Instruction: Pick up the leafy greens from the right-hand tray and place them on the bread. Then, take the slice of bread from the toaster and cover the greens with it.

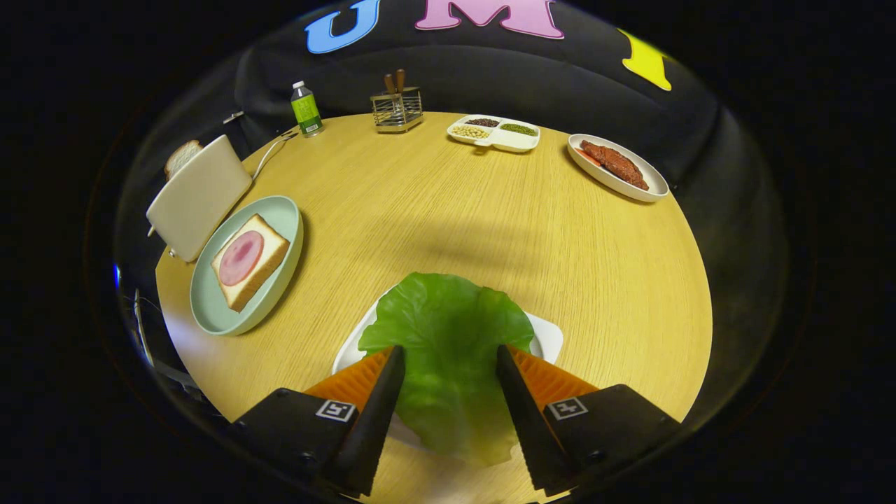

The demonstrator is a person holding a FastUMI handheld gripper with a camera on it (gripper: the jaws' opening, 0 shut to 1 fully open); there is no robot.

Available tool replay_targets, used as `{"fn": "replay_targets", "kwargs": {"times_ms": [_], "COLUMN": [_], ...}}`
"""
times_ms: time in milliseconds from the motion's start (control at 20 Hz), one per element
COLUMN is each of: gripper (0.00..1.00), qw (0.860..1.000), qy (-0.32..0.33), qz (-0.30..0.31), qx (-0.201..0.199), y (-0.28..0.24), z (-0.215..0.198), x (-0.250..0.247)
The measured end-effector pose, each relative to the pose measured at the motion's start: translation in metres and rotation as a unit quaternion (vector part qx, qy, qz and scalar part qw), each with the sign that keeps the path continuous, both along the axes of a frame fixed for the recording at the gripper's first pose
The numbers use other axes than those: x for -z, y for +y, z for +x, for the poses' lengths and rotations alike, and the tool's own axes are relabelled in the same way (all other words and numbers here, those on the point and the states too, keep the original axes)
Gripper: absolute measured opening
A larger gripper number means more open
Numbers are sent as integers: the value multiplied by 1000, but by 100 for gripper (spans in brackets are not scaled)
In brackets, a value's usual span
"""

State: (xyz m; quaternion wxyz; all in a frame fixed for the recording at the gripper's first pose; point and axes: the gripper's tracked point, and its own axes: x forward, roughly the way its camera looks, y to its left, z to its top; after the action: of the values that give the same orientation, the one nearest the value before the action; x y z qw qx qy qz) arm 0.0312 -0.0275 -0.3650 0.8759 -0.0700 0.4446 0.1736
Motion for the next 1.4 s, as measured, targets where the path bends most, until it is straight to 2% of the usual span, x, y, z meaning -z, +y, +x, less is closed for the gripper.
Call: {"fn": "replay_targets", "kwargs": {"times_ms": [100,150,300,450,500,700,1050,1400], "gripper": [81,69,51,18,11,6,6,6], "qw": [1000,1000,1000,1000,1000,1000,1000,998], "qy": [2,3,5,6,7,8,-8,-52], "qz": [1,0,-3,-7,-9,-16,11,28], "qx": [2,2,-3,0,0,1,17,-23], "y": [1,2,5,6,6,7,22,76], "z": [-1,-2,-4,-8,-8,-9,-9,-12], "x": [1,1,1,-1,1,-2,-37,-100]}}
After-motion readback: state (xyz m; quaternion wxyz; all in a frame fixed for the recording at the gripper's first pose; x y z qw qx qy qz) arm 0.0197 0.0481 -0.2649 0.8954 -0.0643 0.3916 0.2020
